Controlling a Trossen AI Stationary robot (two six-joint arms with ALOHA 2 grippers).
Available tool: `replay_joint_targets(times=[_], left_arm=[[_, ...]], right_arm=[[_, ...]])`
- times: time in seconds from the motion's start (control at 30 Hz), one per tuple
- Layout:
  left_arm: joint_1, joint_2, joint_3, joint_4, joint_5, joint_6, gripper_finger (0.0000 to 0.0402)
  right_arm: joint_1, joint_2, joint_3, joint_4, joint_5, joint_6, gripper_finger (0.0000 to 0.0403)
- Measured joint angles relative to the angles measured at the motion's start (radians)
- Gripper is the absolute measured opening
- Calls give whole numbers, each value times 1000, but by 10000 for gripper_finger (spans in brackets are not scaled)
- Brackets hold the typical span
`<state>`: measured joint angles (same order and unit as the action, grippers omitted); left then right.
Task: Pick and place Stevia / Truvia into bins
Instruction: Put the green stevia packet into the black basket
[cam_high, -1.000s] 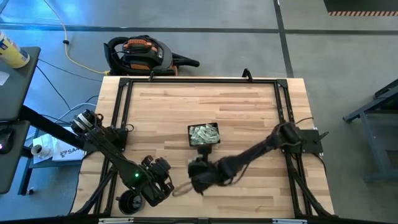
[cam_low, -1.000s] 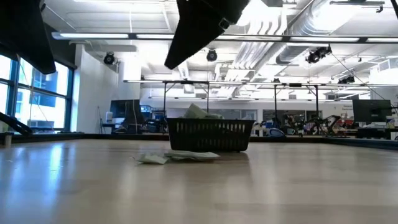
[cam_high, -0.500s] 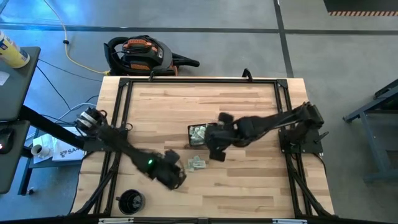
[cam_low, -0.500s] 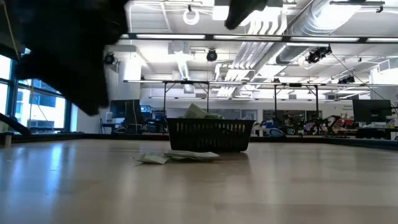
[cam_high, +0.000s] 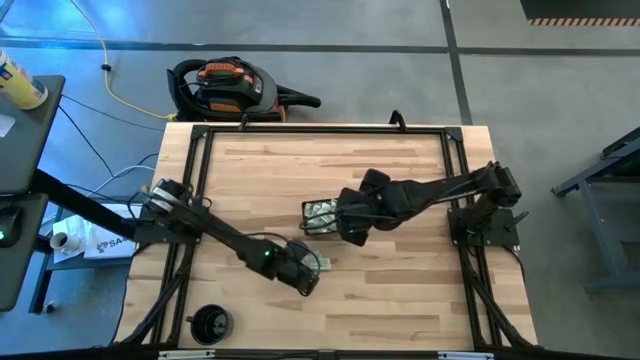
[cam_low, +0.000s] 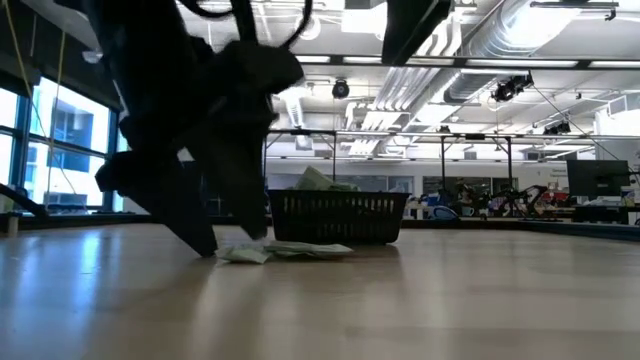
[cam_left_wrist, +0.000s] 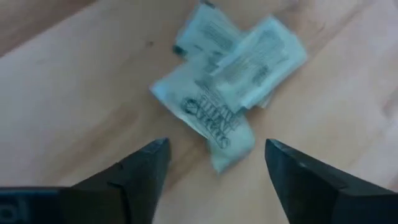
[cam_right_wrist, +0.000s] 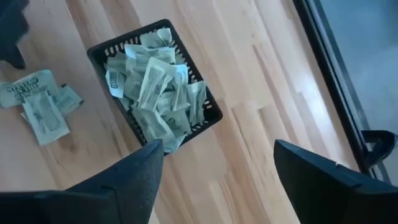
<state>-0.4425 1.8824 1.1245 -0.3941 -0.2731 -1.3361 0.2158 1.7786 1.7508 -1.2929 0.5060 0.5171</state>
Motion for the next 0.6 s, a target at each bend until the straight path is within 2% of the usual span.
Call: replay_joint_targets(times=[0.13, 0.27, 0.5, 0.6], left_arm=[[29, 40, 3, -21, 5, 23, 264], [52, 64, 3, -33, -3, 99, 196], [73, 77, 2, -69, -154, 242, 55], [99, 77, 0, -128, -183, 288, 20]], right_arm=[[-7, 0, 0, 4, 3, 0, 295], [-7, 0, 0, -4, 38, -8, 295], [-25, 0, 0, -14, 65, -26, 295], [-40, 0, 0, -37, 69, -27, 295]])
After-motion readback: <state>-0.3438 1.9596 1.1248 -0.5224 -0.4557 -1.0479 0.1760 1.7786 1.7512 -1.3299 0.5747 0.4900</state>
